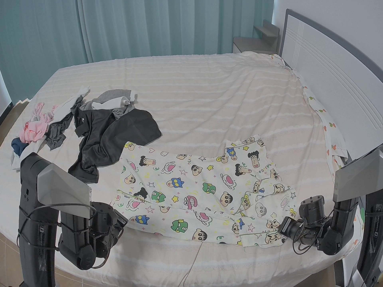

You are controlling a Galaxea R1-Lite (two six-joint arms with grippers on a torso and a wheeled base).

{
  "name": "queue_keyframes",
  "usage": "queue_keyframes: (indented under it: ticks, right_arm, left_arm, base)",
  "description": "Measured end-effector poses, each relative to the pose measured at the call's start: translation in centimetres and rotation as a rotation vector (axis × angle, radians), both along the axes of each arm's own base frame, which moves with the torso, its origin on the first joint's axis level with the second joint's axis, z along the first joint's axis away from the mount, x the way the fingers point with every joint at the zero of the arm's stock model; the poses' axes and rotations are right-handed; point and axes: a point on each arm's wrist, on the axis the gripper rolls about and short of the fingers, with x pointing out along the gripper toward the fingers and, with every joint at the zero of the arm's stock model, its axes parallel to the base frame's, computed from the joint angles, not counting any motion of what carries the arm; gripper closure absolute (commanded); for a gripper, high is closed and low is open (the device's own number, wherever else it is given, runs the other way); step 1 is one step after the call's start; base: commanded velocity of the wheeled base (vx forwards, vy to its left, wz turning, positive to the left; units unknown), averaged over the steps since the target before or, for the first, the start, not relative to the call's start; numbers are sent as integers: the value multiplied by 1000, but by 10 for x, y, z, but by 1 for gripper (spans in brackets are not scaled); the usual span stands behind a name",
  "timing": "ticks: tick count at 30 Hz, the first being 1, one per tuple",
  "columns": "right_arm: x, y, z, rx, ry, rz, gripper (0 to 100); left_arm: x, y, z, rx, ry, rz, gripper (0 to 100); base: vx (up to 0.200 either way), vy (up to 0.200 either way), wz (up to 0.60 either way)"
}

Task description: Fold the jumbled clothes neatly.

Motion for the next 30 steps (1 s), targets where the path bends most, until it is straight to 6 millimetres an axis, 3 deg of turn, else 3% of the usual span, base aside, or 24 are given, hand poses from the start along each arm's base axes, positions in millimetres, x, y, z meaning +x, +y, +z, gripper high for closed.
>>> queue_keyframes:
  ticks: [16, 30]
  right_arm:
    - [-19, -8, 15, 11, 14, 72, 100]
    - [-42, -17, 23, 3, 54, 136, 100]
  left_arm:
    - [-39, 6, -4, 69, 147, -45, 100]
    - [-57, 14, 1, 79, 206, -45, 100]
  base:
    - [0, 0, 0]
    - [0, 0, 0]
